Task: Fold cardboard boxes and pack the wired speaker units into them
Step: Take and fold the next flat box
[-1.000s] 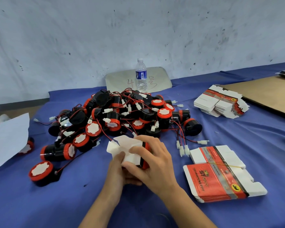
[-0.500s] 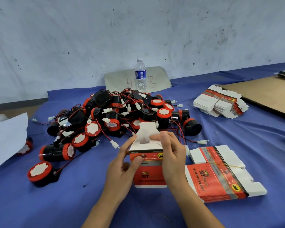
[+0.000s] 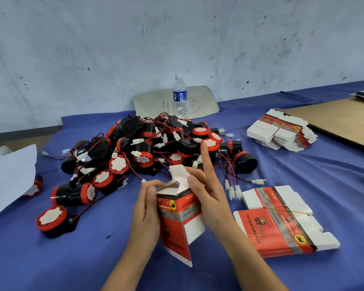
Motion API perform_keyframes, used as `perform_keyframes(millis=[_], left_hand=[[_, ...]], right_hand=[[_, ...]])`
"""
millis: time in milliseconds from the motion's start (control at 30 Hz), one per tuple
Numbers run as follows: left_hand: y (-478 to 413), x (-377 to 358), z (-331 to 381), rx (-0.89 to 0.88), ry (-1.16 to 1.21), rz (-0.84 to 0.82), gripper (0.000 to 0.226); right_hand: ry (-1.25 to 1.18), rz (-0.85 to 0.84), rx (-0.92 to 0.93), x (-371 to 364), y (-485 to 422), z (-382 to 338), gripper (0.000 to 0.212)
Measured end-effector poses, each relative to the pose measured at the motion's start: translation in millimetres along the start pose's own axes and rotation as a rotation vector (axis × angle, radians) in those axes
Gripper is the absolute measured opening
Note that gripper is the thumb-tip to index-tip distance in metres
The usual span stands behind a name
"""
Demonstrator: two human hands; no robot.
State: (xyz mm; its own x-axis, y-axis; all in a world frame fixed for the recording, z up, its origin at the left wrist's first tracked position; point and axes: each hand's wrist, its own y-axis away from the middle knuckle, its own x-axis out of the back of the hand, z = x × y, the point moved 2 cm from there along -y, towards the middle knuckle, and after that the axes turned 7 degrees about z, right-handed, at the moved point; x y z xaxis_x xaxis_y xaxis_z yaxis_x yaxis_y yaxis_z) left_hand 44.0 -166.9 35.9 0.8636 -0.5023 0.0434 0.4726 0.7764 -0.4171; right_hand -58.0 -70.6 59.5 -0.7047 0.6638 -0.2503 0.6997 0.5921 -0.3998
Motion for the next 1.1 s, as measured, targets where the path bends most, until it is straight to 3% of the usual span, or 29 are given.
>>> perform_keyframes(millis=[133,333,433,567,633,700,767,1100], left_hand=[[0,-1,1,0.107,0.044,0.027,0.034],[8,-4,-1,0.138,0.07,-0.022,0.029],[9,-5,-1,0.122,0.032,-0.012,0.023],[9,-6,5,0.123,0.078,-0.052,0.036],[12,-8,6,0.138,0.146,-0.185,0.055],[15,-10,9,0.118,0.152,-0.274,0.057],[14,-10,11,0.107,0.172,-0.266,0.047],[12,-9,12,0.076,0.151,-0.25,0.047]], right_hand=[[0.05,-0.02,-0.087,-3,1,0,0.028],[0.031,-0.093,-0.174,-8,4,5,0.032],[0.028,-0.018,-0.18,-8,3,8,0.013],[-0.026,0.129,-0.199,-1,0,13,0.006],[-0.052,0.198,-0.205,3,-1,14,0.006],[-0.048,0.241,-0.203,6,-2,14,0.008],[-0.044,0.238,-0.203,6,-2,14,0.008],[-0.041,0.218,-0.179,4,-3,13,0.008]])
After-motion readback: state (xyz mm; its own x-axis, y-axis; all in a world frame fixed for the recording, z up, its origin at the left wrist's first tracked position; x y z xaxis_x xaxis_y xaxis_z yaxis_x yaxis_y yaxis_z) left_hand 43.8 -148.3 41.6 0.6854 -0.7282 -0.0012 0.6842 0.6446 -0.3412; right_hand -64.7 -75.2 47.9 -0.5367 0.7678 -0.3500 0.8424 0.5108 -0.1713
